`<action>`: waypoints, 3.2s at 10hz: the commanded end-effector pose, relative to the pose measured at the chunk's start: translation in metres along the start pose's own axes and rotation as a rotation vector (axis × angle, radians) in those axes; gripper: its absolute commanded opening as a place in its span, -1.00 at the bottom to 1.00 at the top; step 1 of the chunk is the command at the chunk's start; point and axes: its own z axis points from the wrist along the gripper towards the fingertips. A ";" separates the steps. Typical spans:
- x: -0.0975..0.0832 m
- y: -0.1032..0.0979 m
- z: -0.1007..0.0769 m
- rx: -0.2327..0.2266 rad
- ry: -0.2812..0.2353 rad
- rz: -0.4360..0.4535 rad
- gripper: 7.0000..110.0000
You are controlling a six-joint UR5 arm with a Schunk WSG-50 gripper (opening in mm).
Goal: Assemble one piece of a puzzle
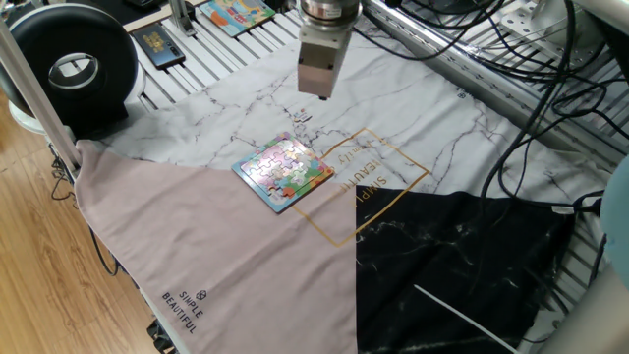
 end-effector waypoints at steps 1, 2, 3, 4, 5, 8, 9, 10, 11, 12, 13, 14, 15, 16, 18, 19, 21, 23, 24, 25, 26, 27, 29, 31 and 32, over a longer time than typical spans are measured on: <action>0.017 0.003 -0.002 -0.014 0.065 0.027 -1.00; 0.016 0.011 -0.002 -0.046 0.063 0.004 -1.00; 0.023 0.015 -0.003 -0.062 0.088 -0.028 -1.00; 0.025 0.025 -0.004 -0.105 0.096 -0.048 -1.00; 0.026 0.028 -0.004 -0.117 0.097 -0.064 -1.00; 0.042 0.012 0.000 -0.068 0.164 -0.049 -1.00; 0.033 0.003 0.016 -0.081 0.143 -0.031 -1.00; 0.019 -0.012 0.027 -0.099 0.130 -0.022 -1.00; 0.007 -0.033 0.034 -0.110 0.139 -0.032 -1.00; -0.003 -0.056 0.041 -0.099 0.139 -0.031 -1.00; -0.014 -0.076 0.049 -0.102 0.135 -0.025 -1.00; -0.025 -0.092 0.057 -0.088 0.137 -0.018 -1.00; -0.046 -0.107 0.061 -0.053 0.103 0.011 -1.00; -0.071 -0.121 0.055 -0.011 0.047 0.029 -1.00; -0.122 -0.113 0.041 -0.055 -0.137 0.019 -1.00; -0.128 -0.097 0.036 -0.104 -0.159 0.027 -1.00; -0.101 -0.111 0.048 -0.042 -0.049 0.071 -1.00; -0.067 -0.116 0.048 -0.013 0.084 0.153 -1.00; -0.028 -0.123 0.042 0.024 0.240 0.113 -1.00; -0.034 -0.118 0.043 -0.003 0.217 0.073 -1.00; -0.047 -0.099 0.044 -0.080 0.168 0.085 -1.00; -0.055 -0.104 0.046 -0.066 0.134 0.053 -1.00; -0.083 -0.090 0.047 -0.123 0.026 0.064 -1.00; -0.078 -0.094 0.047 -0.108 0.044 0.042 -1.00; -0.076 -0.110 0.054 -0.060 0.051 0.030 -1.00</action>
